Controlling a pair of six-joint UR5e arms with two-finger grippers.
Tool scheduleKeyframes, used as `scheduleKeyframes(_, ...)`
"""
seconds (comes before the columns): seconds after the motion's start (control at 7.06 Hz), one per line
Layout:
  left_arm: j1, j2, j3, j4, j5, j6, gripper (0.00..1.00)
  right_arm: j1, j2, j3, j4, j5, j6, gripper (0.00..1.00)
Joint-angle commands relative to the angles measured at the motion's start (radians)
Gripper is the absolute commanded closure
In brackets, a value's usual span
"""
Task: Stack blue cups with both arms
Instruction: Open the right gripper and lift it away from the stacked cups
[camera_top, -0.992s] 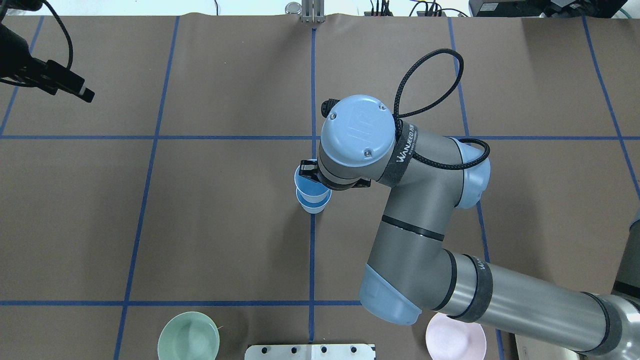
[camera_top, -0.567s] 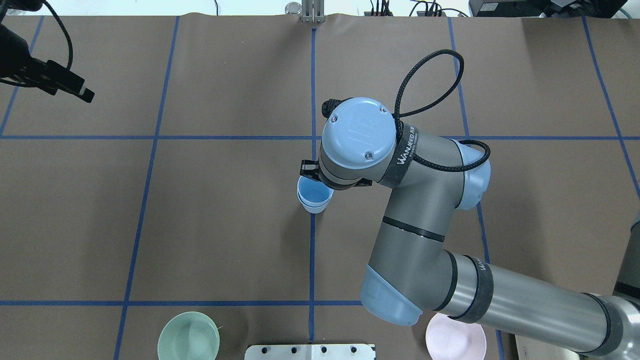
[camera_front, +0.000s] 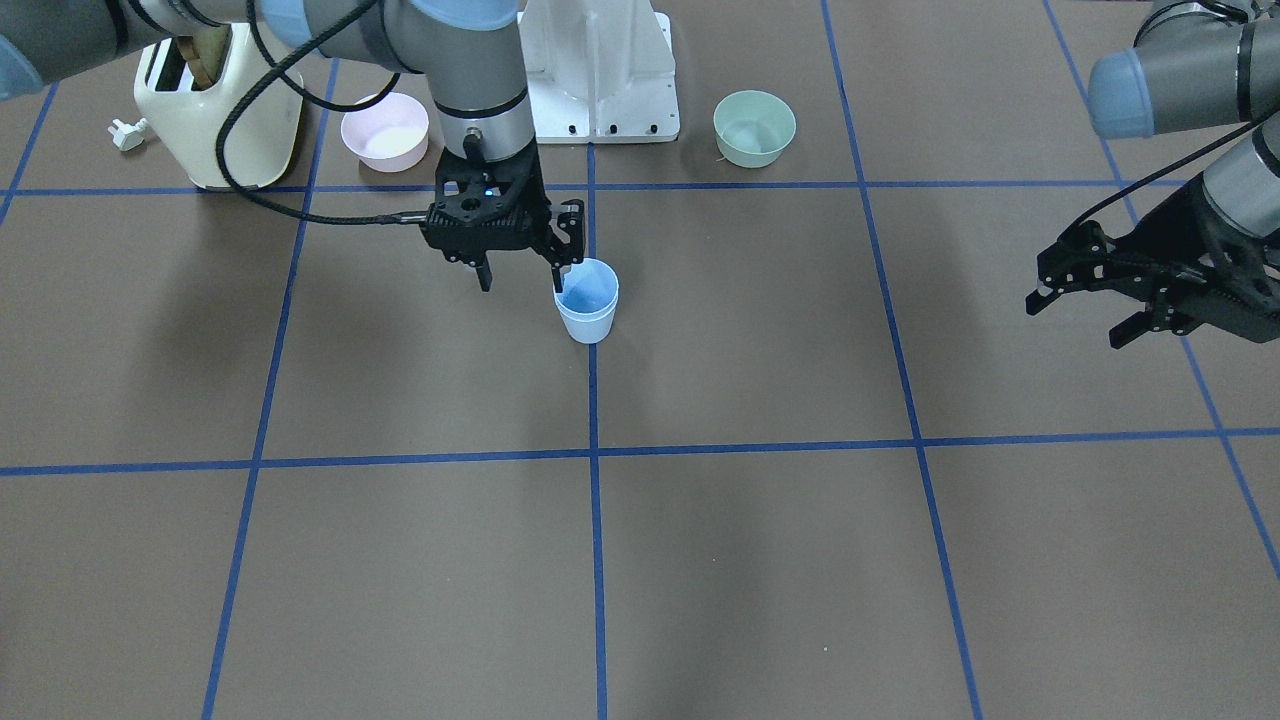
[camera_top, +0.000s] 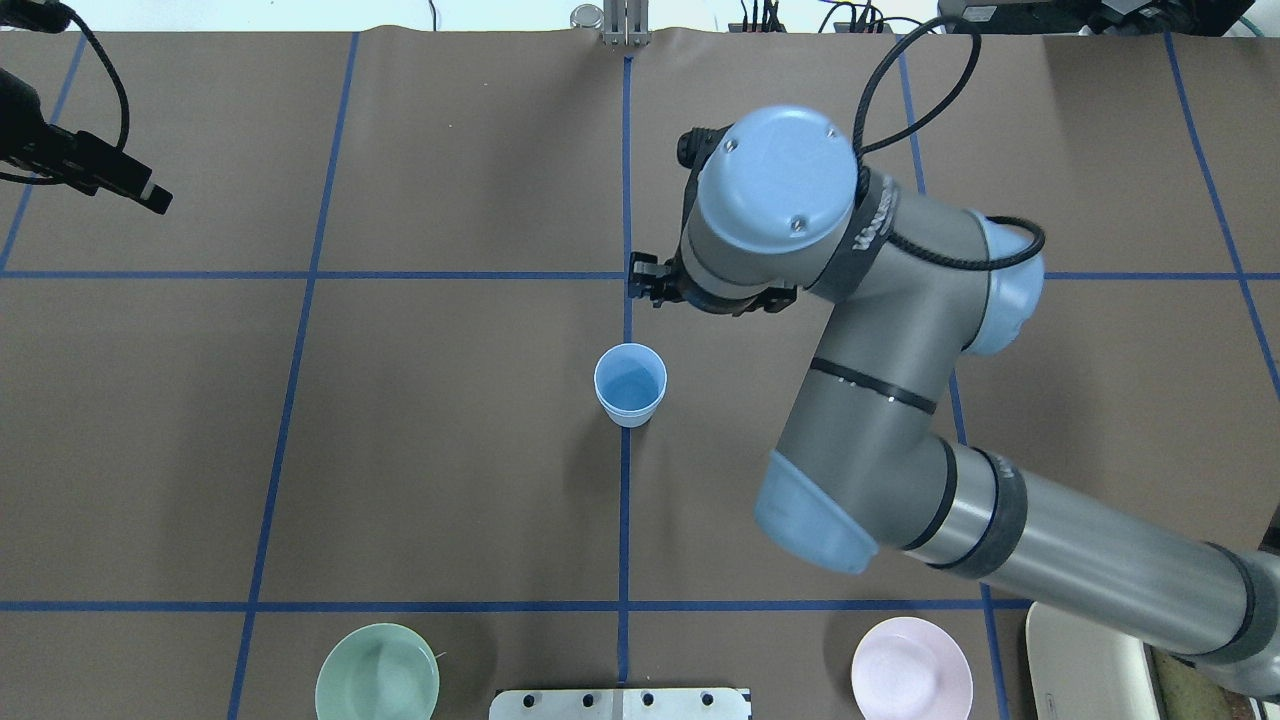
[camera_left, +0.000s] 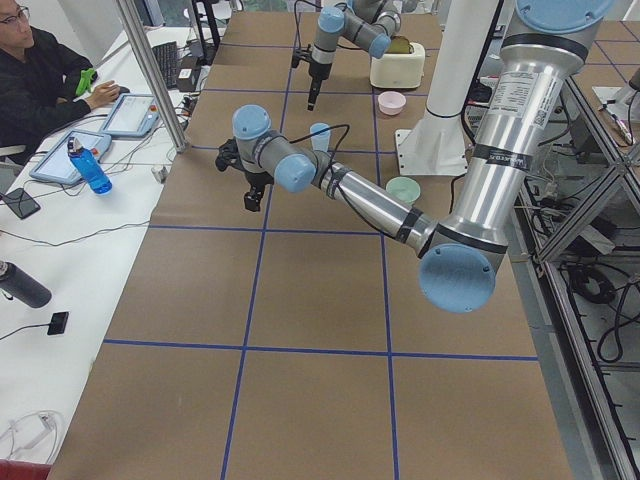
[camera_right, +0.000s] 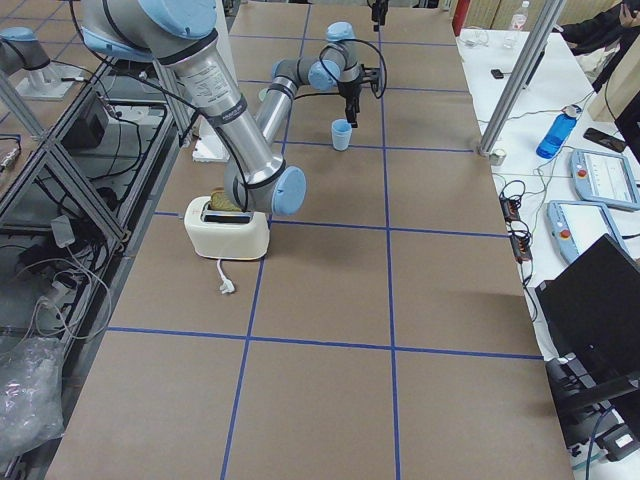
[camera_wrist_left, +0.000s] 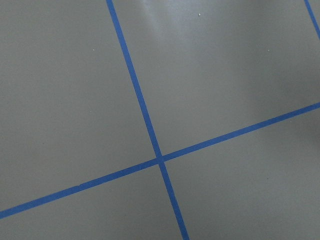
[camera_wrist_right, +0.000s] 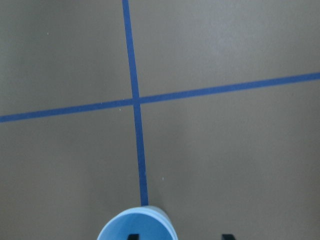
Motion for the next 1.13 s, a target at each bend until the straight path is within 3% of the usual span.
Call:
scheduleKeyframes(0.0,-0.06,0.059,0.003,0.003,-0.002,0.12,0.02,0.251,-0.145,0.012,0.057,0.21,-0.323,0.0)
scheduleKeyframes(0.42,-0.158,0.125,0.021,0.006,-0.069,0.26,0.02,0.55,-0.375,-0.004,0.077,0.401,-0.735,0.0)
scheduleKeyframes(0.71,-0.218,0.164,0.041,0.01,-0.073,0.324,0.02,0.688,-0.484,-0.036,0.079,0.424,-0.93,0.0)
scheduleKeyframes(0.99,-0.284,0.205,0.064,0.013,-0.073,0.418,0.02,0.82,-0.538,-0.132,0.079,0.488,-1.169,0.0)
